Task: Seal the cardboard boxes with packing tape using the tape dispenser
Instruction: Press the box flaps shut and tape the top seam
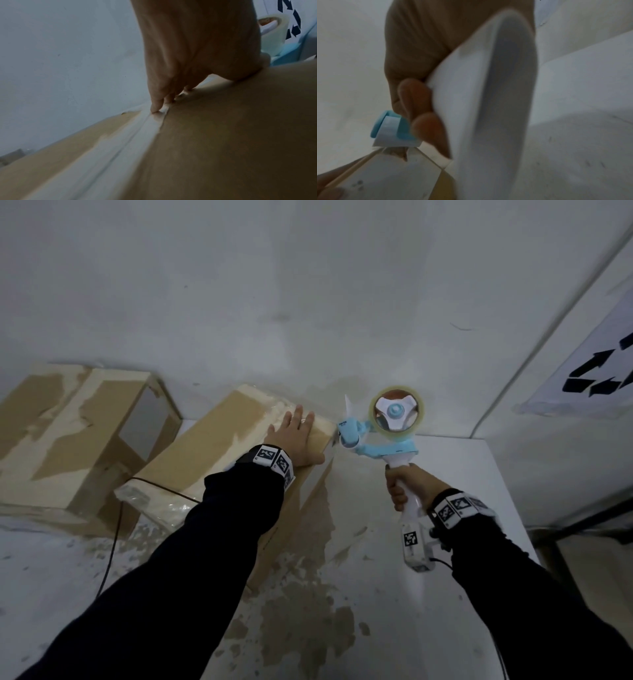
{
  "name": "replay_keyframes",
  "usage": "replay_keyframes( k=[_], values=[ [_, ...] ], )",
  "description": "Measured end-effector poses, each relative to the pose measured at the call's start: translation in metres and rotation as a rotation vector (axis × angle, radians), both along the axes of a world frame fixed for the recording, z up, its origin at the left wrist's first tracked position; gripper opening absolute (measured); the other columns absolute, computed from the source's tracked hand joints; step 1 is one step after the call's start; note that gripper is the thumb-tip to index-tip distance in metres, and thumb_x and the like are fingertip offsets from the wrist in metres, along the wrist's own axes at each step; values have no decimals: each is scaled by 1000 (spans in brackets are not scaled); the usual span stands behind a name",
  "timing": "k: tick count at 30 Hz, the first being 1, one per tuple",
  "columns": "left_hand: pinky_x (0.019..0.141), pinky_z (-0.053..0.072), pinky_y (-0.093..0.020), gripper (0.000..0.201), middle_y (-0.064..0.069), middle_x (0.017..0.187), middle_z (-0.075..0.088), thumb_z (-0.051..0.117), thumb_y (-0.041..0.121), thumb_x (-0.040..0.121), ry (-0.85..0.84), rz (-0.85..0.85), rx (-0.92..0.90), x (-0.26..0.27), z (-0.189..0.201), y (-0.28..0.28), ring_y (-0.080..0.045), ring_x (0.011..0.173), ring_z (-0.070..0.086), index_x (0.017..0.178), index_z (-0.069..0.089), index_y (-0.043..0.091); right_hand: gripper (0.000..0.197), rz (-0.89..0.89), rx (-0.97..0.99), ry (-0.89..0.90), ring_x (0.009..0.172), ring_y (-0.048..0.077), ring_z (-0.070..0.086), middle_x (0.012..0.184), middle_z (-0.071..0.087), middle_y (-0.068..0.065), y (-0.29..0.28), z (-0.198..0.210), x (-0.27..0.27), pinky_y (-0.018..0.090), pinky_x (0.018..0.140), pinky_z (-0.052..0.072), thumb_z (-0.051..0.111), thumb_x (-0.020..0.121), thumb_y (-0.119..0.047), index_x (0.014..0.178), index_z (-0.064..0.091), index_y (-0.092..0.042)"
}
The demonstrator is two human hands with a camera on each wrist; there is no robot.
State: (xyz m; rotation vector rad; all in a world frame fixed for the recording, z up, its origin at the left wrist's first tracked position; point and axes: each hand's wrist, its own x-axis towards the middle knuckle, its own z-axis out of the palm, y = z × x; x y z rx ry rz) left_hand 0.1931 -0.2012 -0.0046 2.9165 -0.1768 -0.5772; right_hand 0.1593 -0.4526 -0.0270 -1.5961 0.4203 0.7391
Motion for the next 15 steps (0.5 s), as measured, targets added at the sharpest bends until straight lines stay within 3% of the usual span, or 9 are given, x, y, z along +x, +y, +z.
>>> replay_keyframes(
  k=[4,6,8,9,10,12,15],
  values=[
    [116,13,-54,101,-4,158,-16,57,57,81,-14,1,9,-1,0,-2,-25,146,-6,150,-7,21,28,86,-187,-102,37,15,26,49,30,4,-7,14,14,21,45,26,45,81,2,60,34,-13],
    [115,13,-54,100,-4,158,-16,57,56,81,-14,0,0,0,1,1,-25,146,-6,150,-7,20,22,263,-467,-185,37,17,36,50,39,7,-15,25,14,22,45,28,51,81,-2,63,42,-9],
    [115,12,-55,99,-3,157,-18,56,56,82,-1,-4,-17,0,1,3,-25,146,-7,150,-7,20,11,518,-829,-188,62,22,60,74,59,11,-38,22,5,25,54,40,61,81,-14,87,58,-5],
    [115,12,-55,100,-4,157,-18,56,55,82,3,-14,-19,2,0,3,-25,146,-8,150,-8,20,22,624,-961,-185,75,25,65,87,64,13,-51,12,-7,25,60,42,63,81,-18,97,60,-4],
    [115,11,-56,100,-4,157,-19,56,55,83,2,-20,-16,6,0,3,-26,146,-8,149,-9,19,22,659,-971,-174,72,25,66,85,66,13,-62,0,-17,25,58,42,64,80,-19,96,59,-3],
    [115,11,-56,99,-5,157,-19,55,56,83,15,-26,-15,7,-1,5,-26,146,-8,149,-10,19,12,485,-724,-149,42,20,52,56,56,8,-72,-19,-41,25,45,38,62,81,-10,75,53,-4],
    [116,11,-55,100,-4,157,-20,54,57,83,20,-29,-1,5,-1,5,-26,146,-8,149,-11,19,25,252,-598,-164,38,19,38,42,45,4,-74,-30,-49,26,44,34,59,79,-3,60,44,-7]
  ],
)
